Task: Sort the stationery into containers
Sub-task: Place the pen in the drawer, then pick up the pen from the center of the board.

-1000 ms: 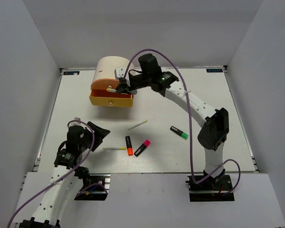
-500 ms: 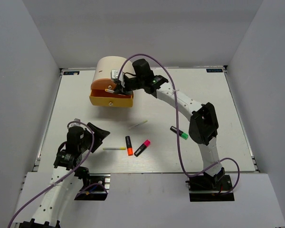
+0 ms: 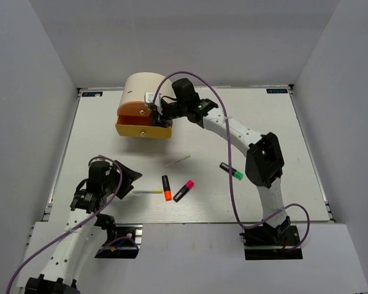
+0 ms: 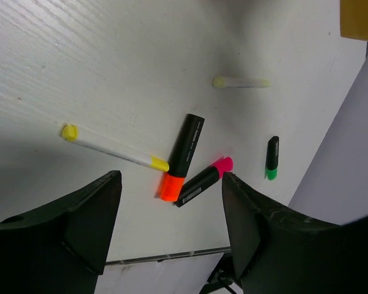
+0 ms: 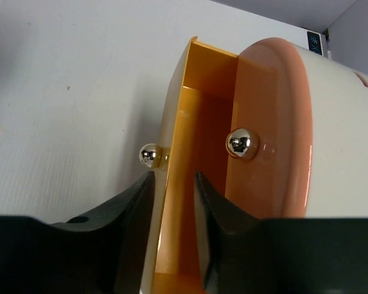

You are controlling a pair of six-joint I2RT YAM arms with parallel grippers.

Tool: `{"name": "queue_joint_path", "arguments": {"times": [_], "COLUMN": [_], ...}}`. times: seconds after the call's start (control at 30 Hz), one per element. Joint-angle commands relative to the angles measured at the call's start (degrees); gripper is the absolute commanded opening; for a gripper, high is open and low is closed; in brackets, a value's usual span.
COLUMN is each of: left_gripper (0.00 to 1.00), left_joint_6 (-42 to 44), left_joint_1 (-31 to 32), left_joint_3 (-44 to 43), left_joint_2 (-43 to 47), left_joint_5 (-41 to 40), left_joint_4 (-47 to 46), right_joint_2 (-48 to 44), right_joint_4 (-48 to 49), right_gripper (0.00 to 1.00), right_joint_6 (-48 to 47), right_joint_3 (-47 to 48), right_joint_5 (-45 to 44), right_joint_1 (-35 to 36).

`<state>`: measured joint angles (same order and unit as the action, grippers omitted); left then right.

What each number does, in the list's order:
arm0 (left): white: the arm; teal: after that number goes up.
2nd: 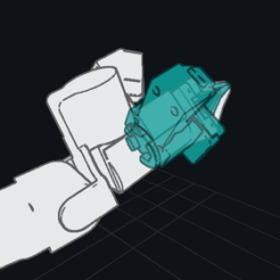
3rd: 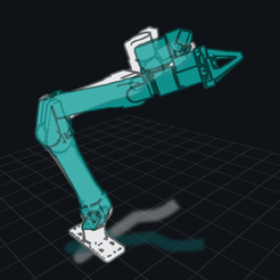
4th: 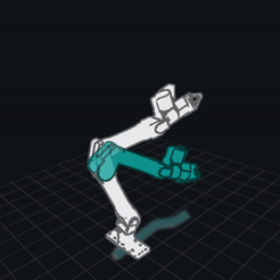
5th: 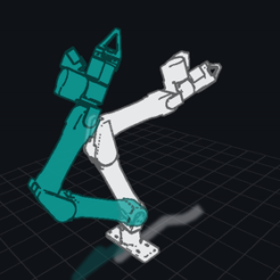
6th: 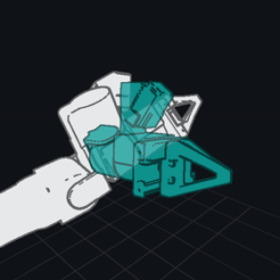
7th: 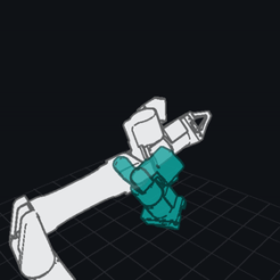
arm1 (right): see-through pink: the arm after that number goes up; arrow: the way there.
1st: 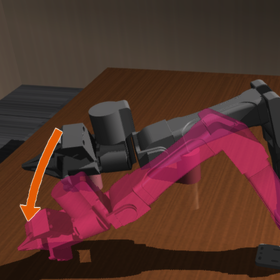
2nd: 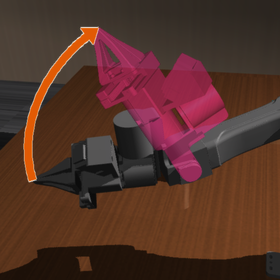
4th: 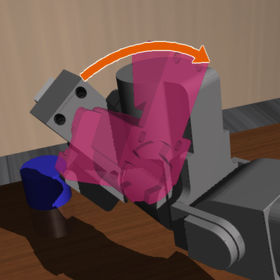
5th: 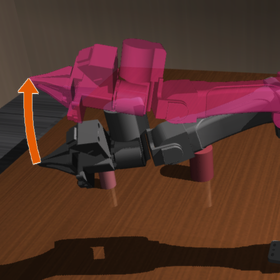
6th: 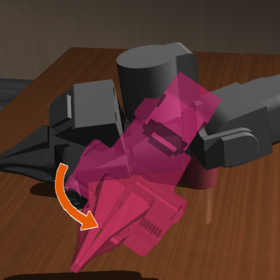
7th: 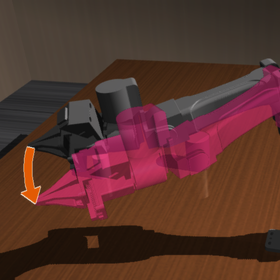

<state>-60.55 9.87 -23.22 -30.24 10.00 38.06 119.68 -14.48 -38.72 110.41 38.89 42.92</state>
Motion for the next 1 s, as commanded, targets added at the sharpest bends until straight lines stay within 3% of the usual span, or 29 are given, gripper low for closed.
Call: {"name": "queue_joint_path", "arguments": {"times": [0.0,0.1,0.2,0.37,0.57,0.97], "left_gripper": [0.75,0.68,0.57,0.52,0.6,0.62], "left_joint_6": [-1.1,-1.1,-1.6,-3.4,-5.3,-13.4], "left_joint_1": [0.3,0.3,0.3,0.3,1.4,7.0], "left_joint_3": [-3.6,-5.2,-6.6,-9.9,-13.5,-11.1], "left_joint_2": [-2.3,-5.9,-9.7,-17.1,-23.5,-32.9], "left_joint_5": [1.0,1.5,1.5,1.5,0.5,-3.0], "left_joint_4": [1.1,3.4,5.6,10.7,12.7,7.8], "right_joint_2": [-5.9,-9.3,-13.9,-22.3,-31.2,-38.9], "right_joint_4": [2.3,2.0,1.2,1.7,5.2,7.0], "right_gripper": [0.36,0.19,0.11,0.2,0.28,0.29], "right_joint_6": [2.7,9.1,12.3,14.9,17.0,20.3], "right_joint_3": [-0.2,-1.5,-6.5,-17.1,-28.8,-37.9], "right_joint_5": [-0.1,-0.7,-2.0,-5.3,-7.1,-6.4], "right_joint_1": [-0.6,-1.8,-2.9,-5.2,-8.4,-13.6]}}
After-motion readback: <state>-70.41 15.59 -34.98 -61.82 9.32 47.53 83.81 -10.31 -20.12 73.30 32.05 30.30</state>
